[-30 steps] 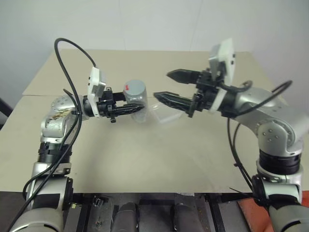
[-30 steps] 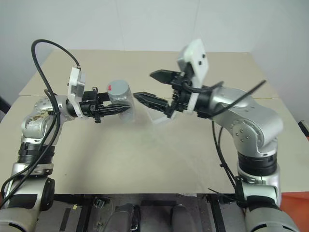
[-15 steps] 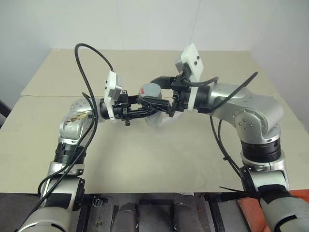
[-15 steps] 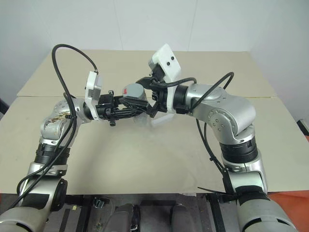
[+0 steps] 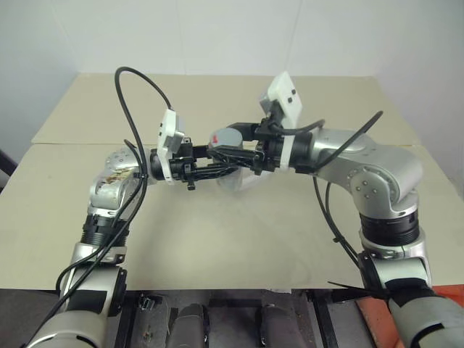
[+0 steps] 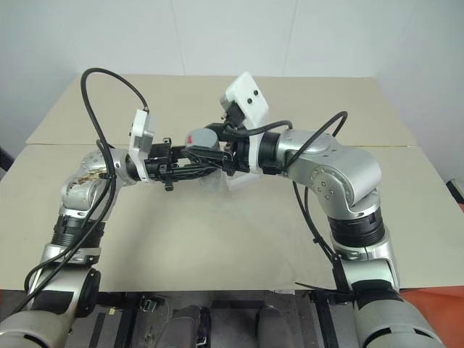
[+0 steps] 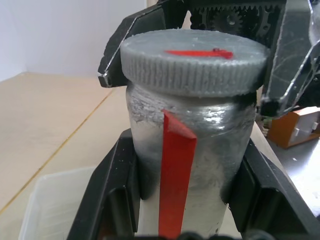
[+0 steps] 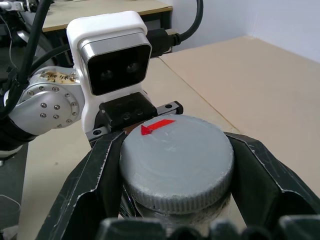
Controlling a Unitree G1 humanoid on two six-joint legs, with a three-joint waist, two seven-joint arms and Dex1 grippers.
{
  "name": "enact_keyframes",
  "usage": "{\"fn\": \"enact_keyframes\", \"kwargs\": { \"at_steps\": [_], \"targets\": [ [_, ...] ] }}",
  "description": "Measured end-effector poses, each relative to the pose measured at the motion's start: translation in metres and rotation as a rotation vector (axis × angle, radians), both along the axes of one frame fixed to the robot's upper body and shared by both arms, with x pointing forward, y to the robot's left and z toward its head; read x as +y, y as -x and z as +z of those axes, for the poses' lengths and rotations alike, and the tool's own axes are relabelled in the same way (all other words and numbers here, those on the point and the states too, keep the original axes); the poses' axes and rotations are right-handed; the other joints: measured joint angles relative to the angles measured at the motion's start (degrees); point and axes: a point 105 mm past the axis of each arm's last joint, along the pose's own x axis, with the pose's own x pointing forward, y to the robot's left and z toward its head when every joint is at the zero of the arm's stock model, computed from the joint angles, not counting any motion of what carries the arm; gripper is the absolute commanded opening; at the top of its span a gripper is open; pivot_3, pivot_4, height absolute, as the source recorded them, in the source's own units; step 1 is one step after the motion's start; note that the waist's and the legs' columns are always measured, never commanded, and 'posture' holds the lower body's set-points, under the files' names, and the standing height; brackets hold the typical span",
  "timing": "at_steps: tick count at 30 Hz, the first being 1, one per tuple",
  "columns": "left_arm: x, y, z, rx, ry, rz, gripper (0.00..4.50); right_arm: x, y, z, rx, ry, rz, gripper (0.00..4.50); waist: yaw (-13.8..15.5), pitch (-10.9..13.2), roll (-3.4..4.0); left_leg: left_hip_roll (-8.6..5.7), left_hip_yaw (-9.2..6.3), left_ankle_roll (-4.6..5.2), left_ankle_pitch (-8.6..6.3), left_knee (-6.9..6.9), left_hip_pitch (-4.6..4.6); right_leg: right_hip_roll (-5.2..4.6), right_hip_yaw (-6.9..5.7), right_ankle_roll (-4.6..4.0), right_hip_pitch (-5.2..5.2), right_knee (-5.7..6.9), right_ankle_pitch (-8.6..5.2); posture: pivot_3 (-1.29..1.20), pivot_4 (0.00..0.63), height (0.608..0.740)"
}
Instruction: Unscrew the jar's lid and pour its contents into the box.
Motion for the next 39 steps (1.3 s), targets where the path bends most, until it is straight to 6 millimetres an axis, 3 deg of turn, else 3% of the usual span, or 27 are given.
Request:
{"fn": "enact_keyframes", "kwargs": {
  "at_steps": [9, 20, 24, 29, 34, 39],
  "targets": [
    [-0.007, 0.029, 0.002, -0.017, -0.064, -0.289, 1.90, -0.008, 0.029, -0.004, -0.022, -0.015, 0.365, 2.98, -0.04, 0.00, 0.00, 0.00, 0.05, 0.01, 0.00, 0.00, 0.03, 0.04, 0.00, 0.00, 0.01, -0.01, 0.00, 0.00, 0.150, 0.740],
    [-0.003, 0.049, -0.001, 0.070, -0.144, -0.450, 1.90, 0.001, 0.039, -0.009, 0.024, -0.022, 0.643, 2.98, 0.01, 0.01, 0.01, 0.02, -0.21, 0.01, 0.00, 0.00, 0.01, 0.04, 0.01, 0.00, -0.02, 0.01, 0.00, 0.00, 0.150, 0.740],
    [-0.002, 0.048, -0.002, 0.061, -0.150, -0.449, 1.90, 0.002, 0.039, -0.010, 0.012, -0.015, 0.651, 2.98, 0.09, 0.01, 0.01, 0.02, -0.14, 0.00, 0.00, 0.00, 0.01, 0.04, 0.01, 0.00, -0.02, 0.01, 0.00, 0.00, 0.150, 0.740],
    [0.002, 0.041, -0.006, 0.052, -0.166, -0.409, 1.90, 0.009, 0.038, -0.009, 0.008, -0.053, 0.637, 4.41, -0.07, 0.01, 0.01, 0.03, -0.05, 0.00, 0.00, 0.00, 0.00, 0.07, 0.02, 0.00, -0.08, 0.05, 0.00, 0.00, 0.150, 0.740],
    [0.016, 0.034, -0.009, 0.061, -0.152, -0.310, 1.90, -0.002, 0.026, -0.010, -0.004, -0.086, 0.504, 4.46, -0.03, 0.01, 0.01, 0.03, -0.02, 0.00, 0.00, 0.00, -0.03, 0.03, 0.02, 0.00, -0.09, 0.04, 0.00, 0.00, 0.150, 0.740],
    [0.035, 0.022, -0.020, 0.090, -0.136, -0.129, 1.90, -0.028, 0.011, -0.008, -0.045, -0.106, 0.299, 4.46, 0.03, 0.01, 0.01, 0.03, -0.05, 0.00, 0.00, 0.00, -0.03, 0.02, 0.02, 0.00, -0.09, 0.04, 0.00, 0.00, 0.150, 0.740]
  ]
}}
